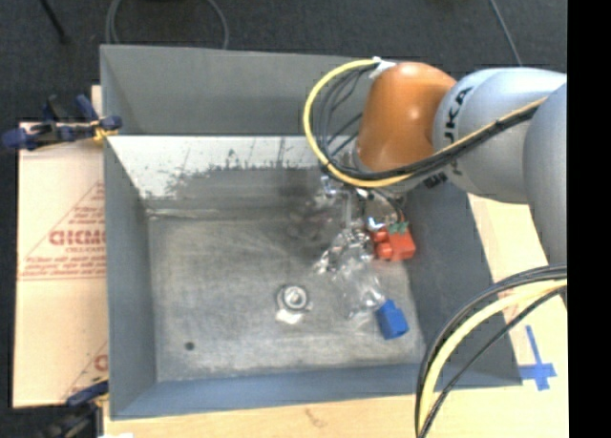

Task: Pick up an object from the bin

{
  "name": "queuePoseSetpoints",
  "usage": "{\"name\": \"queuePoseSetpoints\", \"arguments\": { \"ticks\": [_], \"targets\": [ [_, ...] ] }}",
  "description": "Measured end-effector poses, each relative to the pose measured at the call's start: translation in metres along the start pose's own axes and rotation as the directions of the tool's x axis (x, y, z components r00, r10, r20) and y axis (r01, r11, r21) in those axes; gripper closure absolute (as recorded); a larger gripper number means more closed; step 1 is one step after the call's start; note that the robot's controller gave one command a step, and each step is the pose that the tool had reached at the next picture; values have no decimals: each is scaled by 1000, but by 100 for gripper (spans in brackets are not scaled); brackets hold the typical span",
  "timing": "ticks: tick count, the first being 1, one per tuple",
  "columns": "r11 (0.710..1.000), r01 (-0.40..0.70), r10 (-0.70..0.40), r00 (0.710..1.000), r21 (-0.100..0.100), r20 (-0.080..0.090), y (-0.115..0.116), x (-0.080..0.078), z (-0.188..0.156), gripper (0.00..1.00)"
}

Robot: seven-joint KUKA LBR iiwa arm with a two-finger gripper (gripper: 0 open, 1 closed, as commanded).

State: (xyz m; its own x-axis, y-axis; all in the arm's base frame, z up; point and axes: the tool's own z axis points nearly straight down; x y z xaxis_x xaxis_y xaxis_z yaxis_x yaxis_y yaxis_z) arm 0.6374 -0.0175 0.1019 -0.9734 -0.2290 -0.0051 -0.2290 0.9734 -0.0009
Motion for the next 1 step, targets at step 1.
{"name": "queuePoseSetpoints", "arguments": {
  "ticks": [1],
  "targets": [
    [974,227,-227,974,0,3,-13,-16,24,0]
  ]
}}
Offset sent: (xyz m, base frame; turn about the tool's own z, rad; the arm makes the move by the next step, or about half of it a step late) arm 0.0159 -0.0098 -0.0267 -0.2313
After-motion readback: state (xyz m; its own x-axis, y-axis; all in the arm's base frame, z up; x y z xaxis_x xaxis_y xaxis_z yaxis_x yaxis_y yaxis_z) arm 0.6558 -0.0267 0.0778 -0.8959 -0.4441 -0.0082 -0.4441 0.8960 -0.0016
